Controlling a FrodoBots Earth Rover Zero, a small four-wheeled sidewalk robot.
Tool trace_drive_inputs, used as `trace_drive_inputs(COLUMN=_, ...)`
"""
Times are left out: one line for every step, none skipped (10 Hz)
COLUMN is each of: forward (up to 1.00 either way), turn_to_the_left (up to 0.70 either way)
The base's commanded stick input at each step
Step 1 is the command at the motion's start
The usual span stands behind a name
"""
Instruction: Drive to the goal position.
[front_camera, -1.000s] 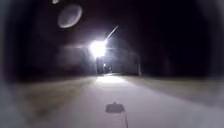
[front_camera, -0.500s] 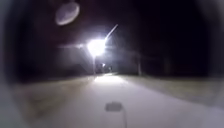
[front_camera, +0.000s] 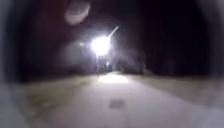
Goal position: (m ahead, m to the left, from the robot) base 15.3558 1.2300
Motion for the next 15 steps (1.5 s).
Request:
trace_drive_inputs(forward=1.0, turn_to_the_left=0.07)
trace_drive_inputs(forward=1.0, turn_to_the_left=0.27)
trace_drive_inputs(forward=1.0, turn_to_the_left=0.27)
trace_drive_inputs(forward=1.0, turn_to_the_left=0.27)
trace_drive_inputs(forward=1.0, turn_to_the_left=0.27)
trace_drive_inputs(forward=1.0, turn_to_the_left=0.26)
trace_drive_inputs(forward=1.0, turn_to_the_left=0.19)
trace_drive_inputs(forward=1.0, turn_to_the_left=0.12)
trace_drive_inputs(forward=1.0, turn_to_the_left=0.06)
trace_drive_inputs(forward=1.0, turn_to_the_left=0.0)
trace_drive_inputs(forward=1.0, turn_to_the_left=0.0)
trace_drive_inputs(forward=1.0, turn_to_the_left=0.0)
trace_drive_inputs(forward=1.0, turn_to_the_left=0.0)
trace_drive_inputs(forward=1.0, turn_to_the_left=0.0)
trace_drive_inputs(forward=1.0, turn_to_the_left=0.0)
